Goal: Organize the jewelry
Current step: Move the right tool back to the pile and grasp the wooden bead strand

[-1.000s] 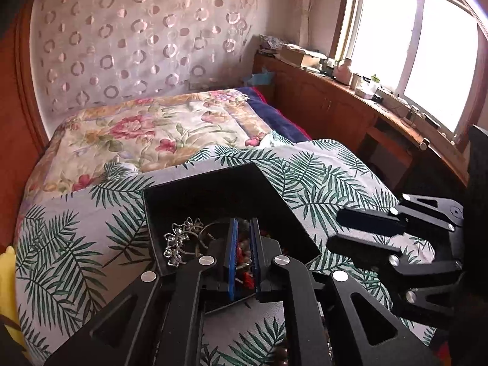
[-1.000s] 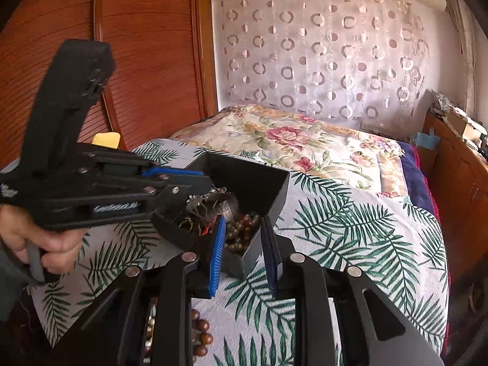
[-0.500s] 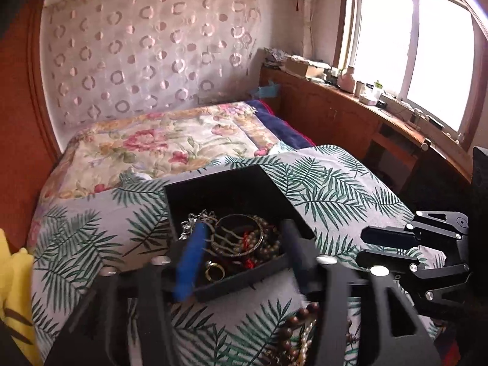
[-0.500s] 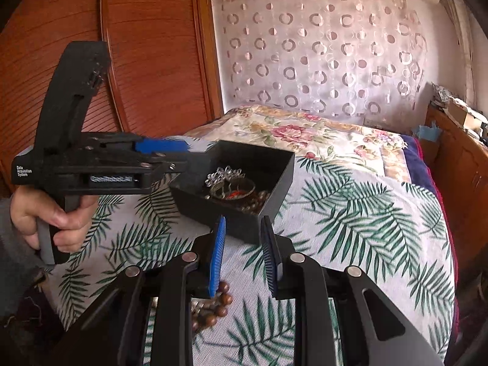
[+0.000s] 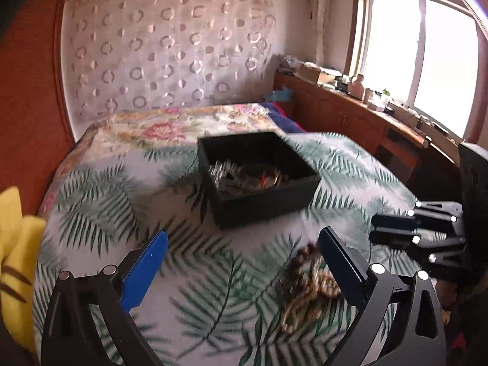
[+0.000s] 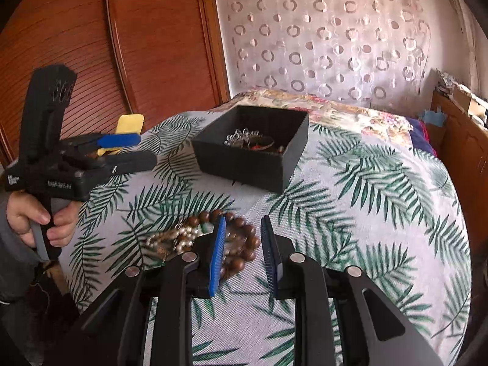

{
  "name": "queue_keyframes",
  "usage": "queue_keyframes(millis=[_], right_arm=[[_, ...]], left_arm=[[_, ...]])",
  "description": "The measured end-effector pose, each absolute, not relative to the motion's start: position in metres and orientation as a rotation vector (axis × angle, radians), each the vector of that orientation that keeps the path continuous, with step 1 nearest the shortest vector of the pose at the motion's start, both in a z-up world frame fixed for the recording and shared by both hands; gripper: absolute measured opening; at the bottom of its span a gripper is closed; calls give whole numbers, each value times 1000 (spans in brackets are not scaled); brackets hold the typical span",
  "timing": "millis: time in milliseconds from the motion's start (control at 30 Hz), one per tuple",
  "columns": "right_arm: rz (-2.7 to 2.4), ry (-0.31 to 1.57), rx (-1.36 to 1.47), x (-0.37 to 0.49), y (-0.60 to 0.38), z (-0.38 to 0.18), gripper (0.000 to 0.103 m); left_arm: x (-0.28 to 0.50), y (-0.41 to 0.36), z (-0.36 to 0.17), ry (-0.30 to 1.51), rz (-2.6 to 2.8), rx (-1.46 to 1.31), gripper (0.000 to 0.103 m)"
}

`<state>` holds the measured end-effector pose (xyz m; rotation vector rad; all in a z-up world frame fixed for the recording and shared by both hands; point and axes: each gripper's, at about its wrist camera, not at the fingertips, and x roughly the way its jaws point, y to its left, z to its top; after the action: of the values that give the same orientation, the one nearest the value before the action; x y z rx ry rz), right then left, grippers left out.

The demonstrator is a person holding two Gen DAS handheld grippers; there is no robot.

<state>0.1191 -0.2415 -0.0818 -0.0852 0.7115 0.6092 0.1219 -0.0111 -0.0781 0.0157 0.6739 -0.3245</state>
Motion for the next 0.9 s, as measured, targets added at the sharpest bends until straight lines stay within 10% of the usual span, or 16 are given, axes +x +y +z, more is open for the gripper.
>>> queue_keyframes(millis=[900], right_arm=[[570,875,-212,159,-216,-116,25]], left_arm=[[83,12,-112,756,-294,7,95]])
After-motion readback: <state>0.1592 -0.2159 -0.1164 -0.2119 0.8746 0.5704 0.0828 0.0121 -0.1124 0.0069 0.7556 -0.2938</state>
